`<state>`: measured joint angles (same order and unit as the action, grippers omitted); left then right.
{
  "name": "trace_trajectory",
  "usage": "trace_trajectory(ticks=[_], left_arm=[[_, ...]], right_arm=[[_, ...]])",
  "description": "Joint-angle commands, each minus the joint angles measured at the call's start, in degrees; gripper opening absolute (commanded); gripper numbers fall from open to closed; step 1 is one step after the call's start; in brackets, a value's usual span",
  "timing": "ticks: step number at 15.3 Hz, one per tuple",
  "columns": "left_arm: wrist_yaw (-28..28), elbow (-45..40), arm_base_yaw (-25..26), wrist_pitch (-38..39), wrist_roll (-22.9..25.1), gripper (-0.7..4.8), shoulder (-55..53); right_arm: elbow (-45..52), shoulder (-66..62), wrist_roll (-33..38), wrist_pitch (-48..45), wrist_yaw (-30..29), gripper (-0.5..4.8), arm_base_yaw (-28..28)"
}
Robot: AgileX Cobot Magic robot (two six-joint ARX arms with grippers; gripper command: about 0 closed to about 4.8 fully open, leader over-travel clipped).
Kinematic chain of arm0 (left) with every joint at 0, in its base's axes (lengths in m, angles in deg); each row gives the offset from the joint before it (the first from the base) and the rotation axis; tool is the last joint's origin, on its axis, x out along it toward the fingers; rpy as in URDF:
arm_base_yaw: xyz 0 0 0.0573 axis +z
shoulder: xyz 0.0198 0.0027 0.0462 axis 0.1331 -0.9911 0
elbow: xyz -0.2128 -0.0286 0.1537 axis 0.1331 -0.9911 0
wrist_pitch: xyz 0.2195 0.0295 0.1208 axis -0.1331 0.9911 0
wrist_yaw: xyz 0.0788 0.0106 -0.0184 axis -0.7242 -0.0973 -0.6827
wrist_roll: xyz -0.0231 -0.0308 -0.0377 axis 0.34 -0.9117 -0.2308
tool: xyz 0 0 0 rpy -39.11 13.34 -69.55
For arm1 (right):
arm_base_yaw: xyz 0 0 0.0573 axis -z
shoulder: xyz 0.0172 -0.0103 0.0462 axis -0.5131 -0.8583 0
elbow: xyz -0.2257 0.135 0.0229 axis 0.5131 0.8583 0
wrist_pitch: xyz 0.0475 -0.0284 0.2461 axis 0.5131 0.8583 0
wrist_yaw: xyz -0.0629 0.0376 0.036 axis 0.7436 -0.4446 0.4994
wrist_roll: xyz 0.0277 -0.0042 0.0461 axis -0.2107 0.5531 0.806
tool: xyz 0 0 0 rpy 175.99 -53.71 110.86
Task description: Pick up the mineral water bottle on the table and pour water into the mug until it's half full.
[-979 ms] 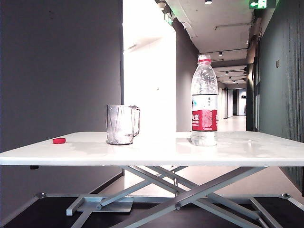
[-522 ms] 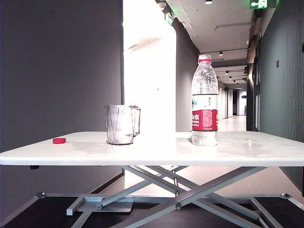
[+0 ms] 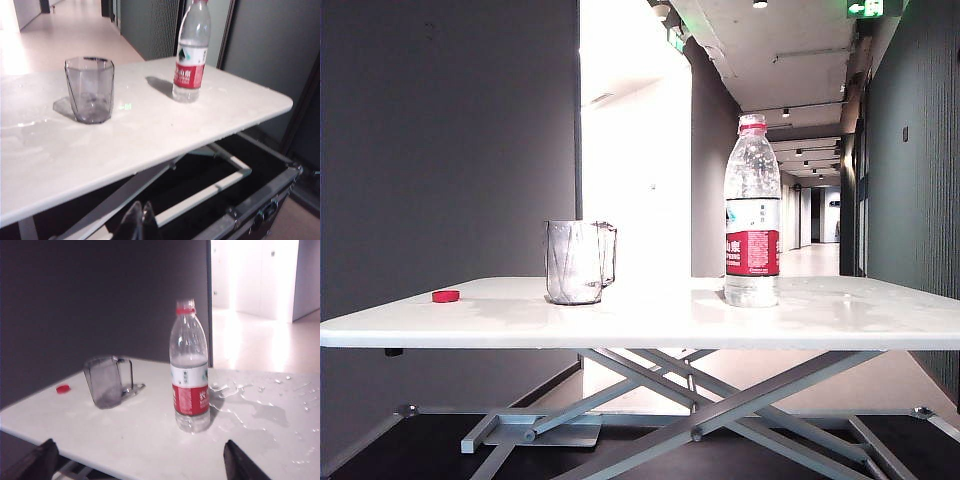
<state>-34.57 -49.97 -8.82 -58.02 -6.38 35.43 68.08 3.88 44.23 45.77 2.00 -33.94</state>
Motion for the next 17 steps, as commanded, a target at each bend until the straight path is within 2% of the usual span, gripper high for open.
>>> trace_trajectory(ticks=[1, 3, 4, 7, 8, 9, 10, 13, 14, 17], left_arm=[[0.1, 0.1, 0.0, 0.7, 0.7, -0.05, -0.1], [0.1, 0.1, 0.0, 0.9, 0.7, -0.05, -0.1], [0.1, 0.1, 0.0, 0.9, 0.7, -0.05, 0.0], [0.1, 0.1, 0.0, 0.9, 0.7, -0.05, 0.0], [0.1, 0.1, 0.0, 0.9, 0.7, -0.05, 0.0], [0.1, 0.1, 0.0, 0.9, 0.7, -0.05, 0.0], [0.1, 0.1, 0.0, 0.9, 0.7, -0.05, 0.0], [0.1, 0.1, 0.0, 0.9, 1.2, -0.05, 0.0], [0.1, 0.1, 0.0, 0.9, 1.2, -0.05, 0.0], [0.3, 0.1, -0.1, 0.9, 1.1, -0.05, 0.0]], right_arm=[[-2.4, -6.5, -0.5, -1.1, 0.1, 4.79, 0.0], [-7.4, -17.0, -5.8, -3.9, 0.1, 4.79, 0.0], [-10.7, -25.5, -6.7, -8.8, 0.1, 4.79, 0.1], [-14.9, -41.2, -6.7, -18.0, -0.3, 4.79, 0.1], [-15.6, -46.8, -6.7, -22.1, -2.2, 4.79, 0.1], [-15.7, -54.0, -6.7, -30.3, -5.1, 4.79, 0.1], [-15.8, -60.3, -6.7, -38.1, -5.3, 4.79, 0.1], [-19.1, -76.4, -6.7, -51.6, -7.6, 4.79, 0.1], [-23.5, -84.5, -6.4, -52.9, -9.2, 4.79, 0.1], [-32.0, -96.2, -6.3, -52.9, -12.7, 4.79, 0.0]])
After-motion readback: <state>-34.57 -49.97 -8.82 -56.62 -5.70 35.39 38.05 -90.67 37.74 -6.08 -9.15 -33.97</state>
